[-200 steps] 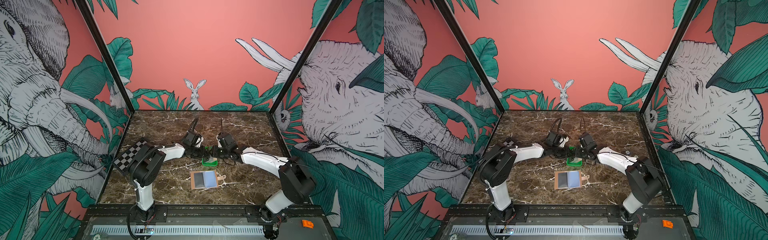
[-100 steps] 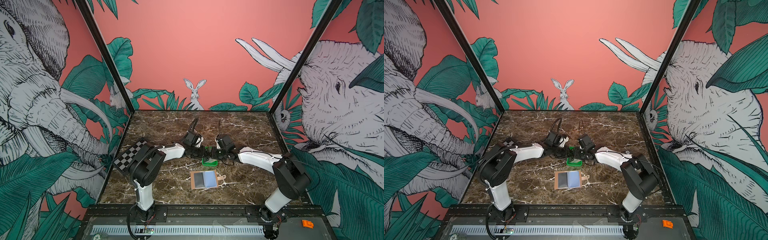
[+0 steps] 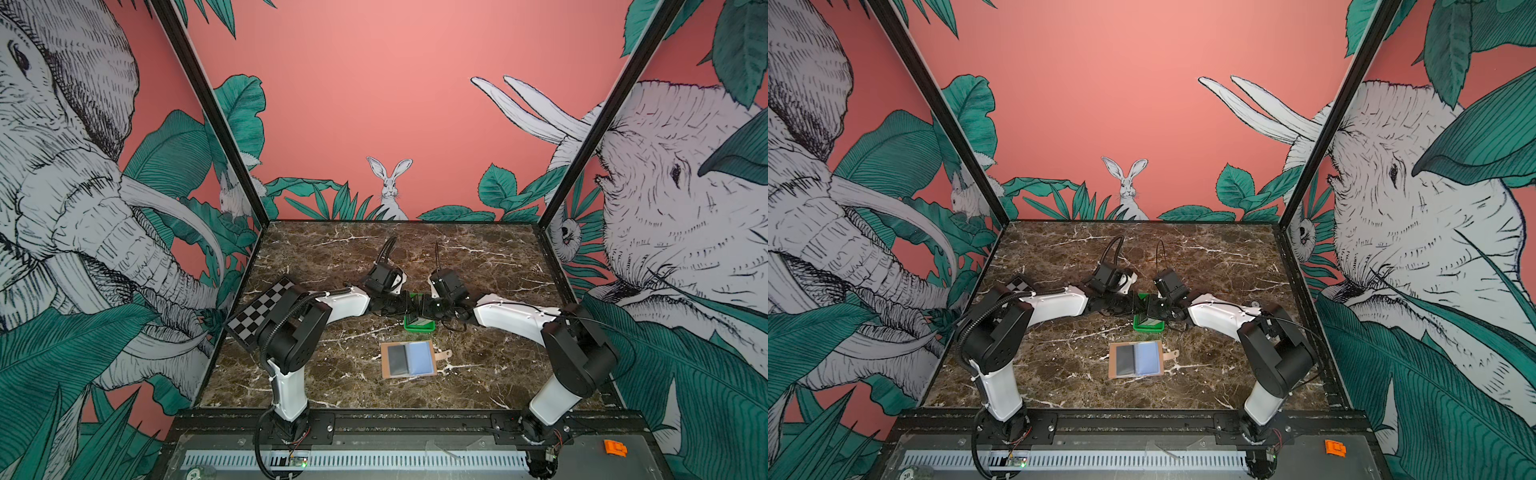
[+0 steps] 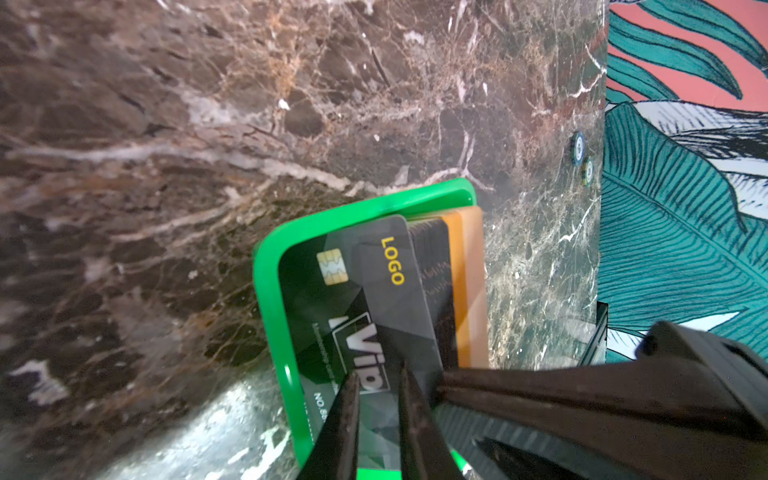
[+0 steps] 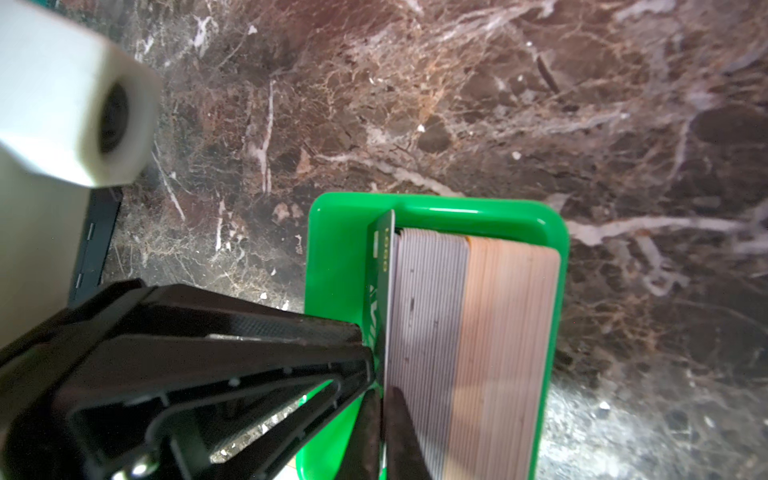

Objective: Put the credit cards into the card holder

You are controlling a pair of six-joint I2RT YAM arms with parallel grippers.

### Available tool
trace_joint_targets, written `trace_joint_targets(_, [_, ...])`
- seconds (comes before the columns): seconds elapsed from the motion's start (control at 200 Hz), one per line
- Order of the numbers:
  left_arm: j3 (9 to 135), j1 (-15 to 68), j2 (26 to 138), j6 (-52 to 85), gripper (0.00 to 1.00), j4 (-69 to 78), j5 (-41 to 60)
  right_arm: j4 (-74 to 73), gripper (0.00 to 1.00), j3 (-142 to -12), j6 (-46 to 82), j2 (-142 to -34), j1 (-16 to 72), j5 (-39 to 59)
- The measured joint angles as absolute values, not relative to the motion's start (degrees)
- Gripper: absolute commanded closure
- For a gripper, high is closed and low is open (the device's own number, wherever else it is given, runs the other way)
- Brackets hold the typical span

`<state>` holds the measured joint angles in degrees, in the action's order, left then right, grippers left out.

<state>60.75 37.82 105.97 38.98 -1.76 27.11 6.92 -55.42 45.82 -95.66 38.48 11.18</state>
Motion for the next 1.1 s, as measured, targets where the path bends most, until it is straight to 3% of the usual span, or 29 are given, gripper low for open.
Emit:
trace_joint_targets(0.34, [58.19,37.85,102.78,39.20,0.78,-0.93,26.35,8.69,1.00,-55.46,46.13,-94.21,38.87,9.10])
trace_joint_targets(0.695, [51.81,37.85,89.45,37.93,0.76,0.60,25.28,10.70,1.00,-55.42,46.35,-89.12,39.38,7.22])
trace_joint_targets(1.1, [36.23,37.85,74.98,39.09,0.70,8.84,26.76,11.42,1.00,-52.49,46.24,-83.31,39.99,6.39])
